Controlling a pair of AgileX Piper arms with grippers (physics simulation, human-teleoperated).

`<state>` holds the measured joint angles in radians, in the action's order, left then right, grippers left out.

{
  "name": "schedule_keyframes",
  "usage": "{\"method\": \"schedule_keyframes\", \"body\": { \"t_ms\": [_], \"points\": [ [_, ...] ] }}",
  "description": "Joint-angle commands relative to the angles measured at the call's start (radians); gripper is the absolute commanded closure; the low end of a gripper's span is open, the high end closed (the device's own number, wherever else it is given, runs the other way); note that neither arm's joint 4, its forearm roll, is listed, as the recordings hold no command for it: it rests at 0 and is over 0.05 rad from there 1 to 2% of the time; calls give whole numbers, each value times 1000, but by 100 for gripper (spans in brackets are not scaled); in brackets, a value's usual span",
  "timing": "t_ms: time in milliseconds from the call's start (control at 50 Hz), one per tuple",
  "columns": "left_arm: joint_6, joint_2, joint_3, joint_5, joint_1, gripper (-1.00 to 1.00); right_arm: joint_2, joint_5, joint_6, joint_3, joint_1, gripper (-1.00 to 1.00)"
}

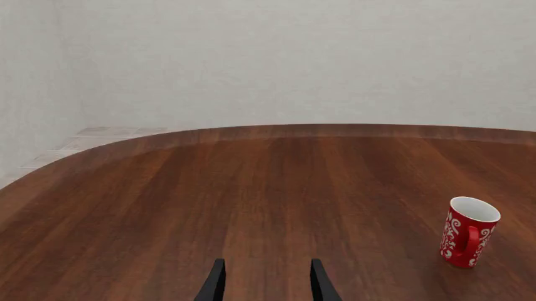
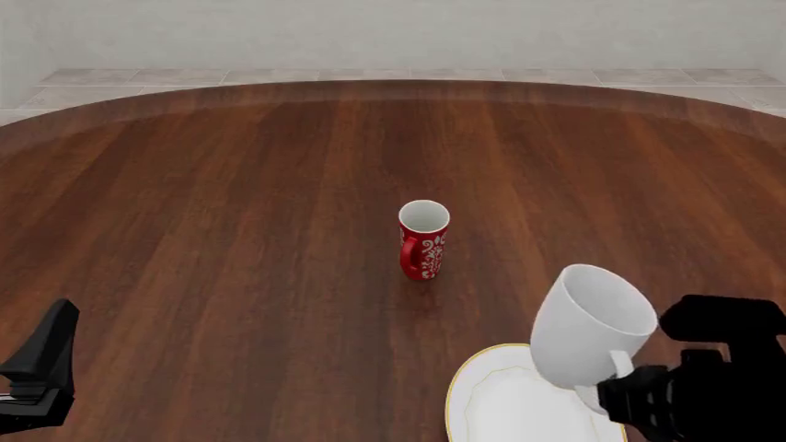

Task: Put the white mug on the plate.

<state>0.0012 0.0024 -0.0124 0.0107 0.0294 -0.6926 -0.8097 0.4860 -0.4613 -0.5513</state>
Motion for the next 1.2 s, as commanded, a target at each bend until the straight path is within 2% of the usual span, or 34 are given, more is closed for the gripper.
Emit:
{"method": "schedule_keyframes", "body": {
  "t_ms": [20,340,400,860,1200],
  "points": [
    [0,0,0,-1,-2,-100,28,-18,8,25,-21,100],
    [0,0,0,-1,-2,-100,8,12,25,59,-74,100],
    [0,0,0,-1,-2,-100,-20,43,57,74,-109,100],
    [1,0,0,-1,-2,-100,-59,105,76,123,-124,100],
    [0,0,0,-1,-2,-100,-36,88,75,124,-113,100]
  ]
}}
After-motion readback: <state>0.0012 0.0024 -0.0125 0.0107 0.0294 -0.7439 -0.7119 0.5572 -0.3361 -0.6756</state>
